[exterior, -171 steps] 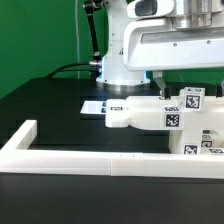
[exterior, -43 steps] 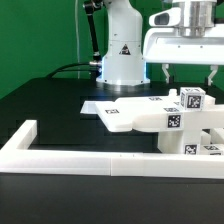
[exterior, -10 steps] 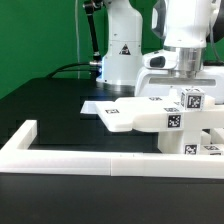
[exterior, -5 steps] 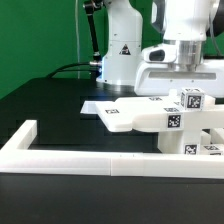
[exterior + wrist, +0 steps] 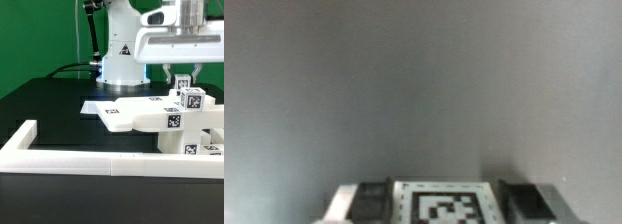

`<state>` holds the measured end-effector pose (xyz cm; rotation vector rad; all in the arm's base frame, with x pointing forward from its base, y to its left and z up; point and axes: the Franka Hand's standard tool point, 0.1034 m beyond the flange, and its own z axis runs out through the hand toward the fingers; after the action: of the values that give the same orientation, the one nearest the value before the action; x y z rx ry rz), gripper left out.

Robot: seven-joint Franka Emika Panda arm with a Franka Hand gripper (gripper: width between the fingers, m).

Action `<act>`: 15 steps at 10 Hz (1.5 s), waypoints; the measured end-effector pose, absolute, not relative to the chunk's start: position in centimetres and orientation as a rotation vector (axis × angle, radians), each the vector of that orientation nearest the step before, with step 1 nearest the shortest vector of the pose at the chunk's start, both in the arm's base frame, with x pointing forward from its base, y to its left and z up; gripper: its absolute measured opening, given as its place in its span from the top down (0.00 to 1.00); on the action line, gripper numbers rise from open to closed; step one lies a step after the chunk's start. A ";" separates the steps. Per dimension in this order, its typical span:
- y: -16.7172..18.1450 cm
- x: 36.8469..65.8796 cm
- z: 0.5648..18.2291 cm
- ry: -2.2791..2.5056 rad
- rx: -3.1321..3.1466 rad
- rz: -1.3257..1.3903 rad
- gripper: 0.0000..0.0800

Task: Assemble chair

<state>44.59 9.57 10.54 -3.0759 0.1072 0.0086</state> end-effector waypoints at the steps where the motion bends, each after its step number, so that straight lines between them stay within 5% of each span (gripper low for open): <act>1: 9.6 44.4 10.1 0.105 -3.079 0.001 0.65; 4: 9.3 44.5 10.1 0.090 -3.080 0.007 0.65; 9: 5.9 50.8 13.5 0.022 -3.065 0.014 0.65; 15: 5.3 53.2 13.2 -0.024 -3.077 -0.017 0.65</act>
Offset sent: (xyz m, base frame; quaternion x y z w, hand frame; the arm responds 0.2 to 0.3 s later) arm 0.0000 0.0000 0.0000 0.0000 0.0000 0.0000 1.0000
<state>53.23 5.26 13.16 -3.0767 -0.0238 -0.0173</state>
